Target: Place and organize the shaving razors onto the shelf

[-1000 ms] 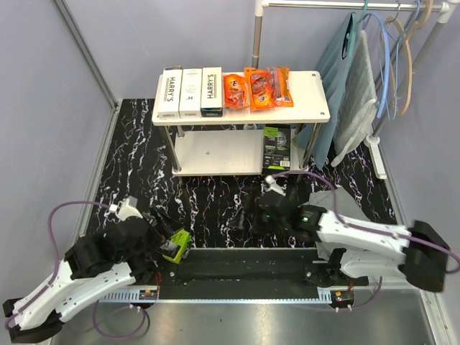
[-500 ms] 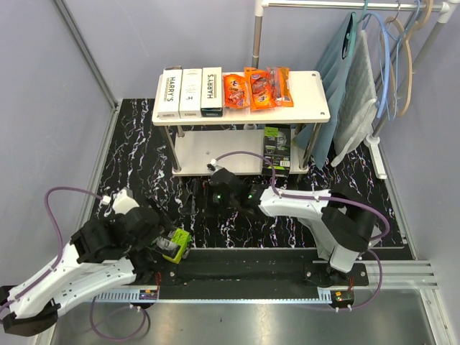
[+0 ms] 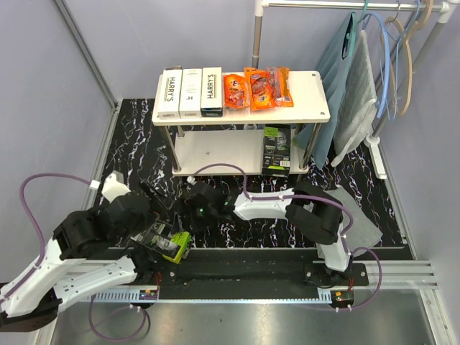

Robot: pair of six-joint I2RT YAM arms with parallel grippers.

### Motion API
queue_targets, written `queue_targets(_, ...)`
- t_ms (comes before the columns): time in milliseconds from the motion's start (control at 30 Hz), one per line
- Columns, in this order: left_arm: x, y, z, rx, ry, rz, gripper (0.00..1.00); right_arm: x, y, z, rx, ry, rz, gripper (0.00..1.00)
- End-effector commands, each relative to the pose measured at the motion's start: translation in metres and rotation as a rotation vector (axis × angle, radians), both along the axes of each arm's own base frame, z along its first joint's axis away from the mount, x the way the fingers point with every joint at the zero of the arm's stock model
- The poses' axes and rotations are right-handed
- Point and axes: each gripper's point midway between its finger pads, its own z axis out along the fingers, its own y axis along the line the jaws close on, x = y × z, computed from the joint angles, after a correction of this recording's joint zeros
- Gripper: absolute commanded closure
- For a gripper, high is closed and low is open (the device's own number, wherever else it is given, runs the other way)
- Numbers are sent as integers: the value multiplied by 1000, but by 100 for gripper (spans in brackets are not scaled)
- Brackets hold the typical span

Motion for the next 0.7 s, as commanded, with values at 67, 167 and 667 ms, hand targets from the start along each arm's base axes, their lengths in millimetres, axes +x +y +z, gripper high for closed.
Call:
queue_targets(67, -3, 28, 44, 80, -68, -5, 1, -12, 15, 0, -42, -2, 73, 16)
queue_targets(167, -1, 30, 62, 88, -98, -12, 1, -18, 15, -10, -101, -1, 84, 27)
queue_targets(667, -3, 24, 49, 68, -97, -47, 1, -47, -35, -33, -301, 36, 106, 84)
